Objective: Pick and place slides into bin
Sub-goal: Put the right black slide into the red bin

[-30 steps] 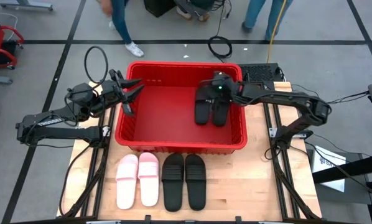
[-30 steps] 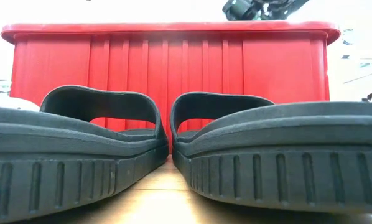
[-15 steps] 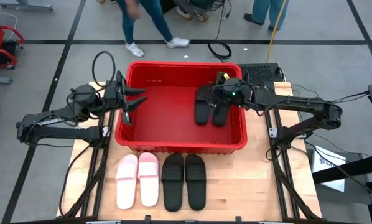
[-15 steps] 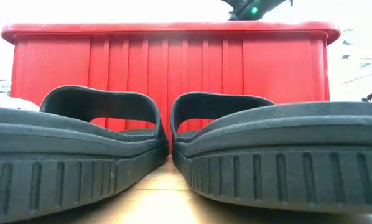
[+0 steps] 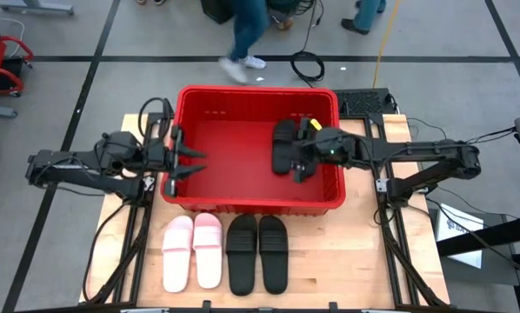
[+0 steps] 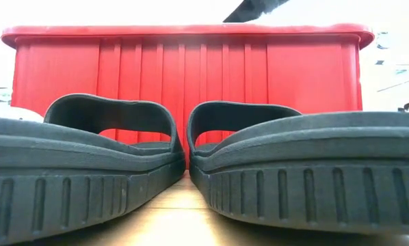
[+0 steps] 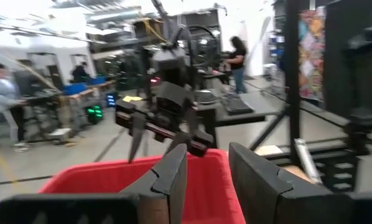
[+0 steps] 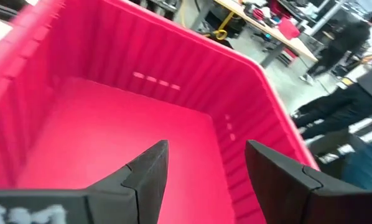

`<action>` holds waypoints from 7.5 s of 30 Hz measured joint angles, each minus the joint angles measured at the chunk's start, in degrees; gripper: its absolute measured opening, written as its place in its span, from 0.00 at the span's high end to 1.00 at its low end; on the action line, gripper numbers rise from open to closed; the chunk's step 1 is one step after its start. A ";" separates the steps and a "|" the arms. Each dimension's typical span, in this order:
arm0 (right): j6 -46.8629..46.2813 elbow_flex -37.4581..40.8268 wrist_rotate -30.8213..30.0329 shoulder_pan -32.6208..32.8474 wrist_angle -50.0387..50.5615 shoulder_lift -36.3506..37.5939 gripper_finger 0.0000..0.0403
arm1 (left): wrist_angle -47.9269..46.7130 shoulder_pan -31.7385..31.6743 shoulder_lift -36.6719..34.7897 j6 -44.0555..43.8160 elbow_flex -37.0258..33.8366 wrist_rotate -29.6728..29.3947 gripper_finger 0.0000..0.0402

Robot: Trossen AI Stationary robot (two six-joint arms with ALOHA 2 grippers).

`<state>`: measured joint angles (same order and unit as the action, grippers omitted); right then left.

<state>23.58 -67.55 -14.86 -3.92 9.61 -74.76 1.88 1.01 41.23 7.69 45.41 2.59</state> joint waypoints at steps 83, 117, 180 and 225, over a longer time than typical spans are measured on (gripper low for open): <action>-27.27 -24.30 -30.29 44.76 16.10 -39.51 0.50 | 14.68 33.87 12.72 -0.68 0.00 -24.65 0.68; -29.66 -13.87 -22.28 40.64 15.03 -39.50 0.50 | 15.18 35.10 12.63 1.02 0.00 -24.76 0.68; -36.99 -9.11 -19.06 38.46 14.03 -33.19 0.98 | 15.14 35.10 12.63 1.26 -0.02 -24.80 0.68; -17.17 -9.11 -13.63 39.27 -2.20 -20.88 0.98 | 14.48 35.10 12.63 1.27 -0.02 -24.81 0.68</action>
<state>6.41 -76.66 -28.49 35.35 7.42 -95.65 16.36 36.12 53.87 8.95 45.39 -22.22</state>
